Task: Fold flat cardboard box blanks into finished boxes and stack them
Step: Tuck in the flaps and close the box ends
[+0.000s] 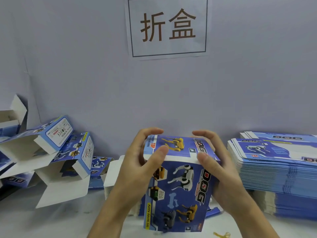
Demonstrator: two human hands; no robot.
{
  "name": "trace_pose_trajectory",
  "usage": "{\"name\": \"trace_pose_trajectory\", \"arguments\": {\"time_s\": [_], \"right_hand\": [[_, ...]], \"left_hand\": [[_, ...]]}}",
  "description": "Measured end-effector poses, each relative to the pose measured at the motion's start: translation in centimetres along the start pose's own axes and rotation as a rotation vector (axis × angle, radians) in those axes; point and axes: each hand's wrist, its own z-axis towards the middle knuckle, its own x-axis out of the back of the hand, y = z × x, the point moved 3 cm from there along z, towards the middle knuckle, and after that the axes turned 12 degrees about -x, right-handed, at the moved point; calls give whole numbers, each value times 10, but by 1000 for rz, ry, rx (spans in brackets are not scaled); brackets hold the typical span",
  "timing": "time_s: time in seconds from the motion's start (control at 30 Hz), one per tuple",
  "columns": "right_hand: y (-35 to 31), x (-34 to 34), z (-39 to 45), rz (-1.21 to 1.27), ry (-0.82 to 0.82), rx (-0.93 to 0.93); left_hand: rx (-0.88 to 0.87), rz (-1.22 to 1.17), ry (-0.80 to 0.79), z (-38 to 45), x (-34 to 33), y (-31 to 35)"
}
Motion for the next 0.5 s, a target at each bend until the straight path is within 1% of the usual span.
{"name": "trace_pose_trajectory", "arguments": {"time_s": [0.17, 0.27, 0.37, 0.43, 0.5], "right_hand": [[-5, 10, 1, -93, 13, 40], [-7, 9, 1, -140, 33, 20], [-8, 8, 0, -178, 47, 7], [-8, 8, 1, -144, 79, 0], [-10, 11, 2, -4, 125, -42]], "left_hand": [[-59, 214, -52, 3, 17, 5], [-59, 208, -77, 3, 18, 2], [-73, 263, -86, 4, 16, 1], [-28, 238, -110, 4, 14, -1], [137, 186, -192, 1, 14, -7]]}}
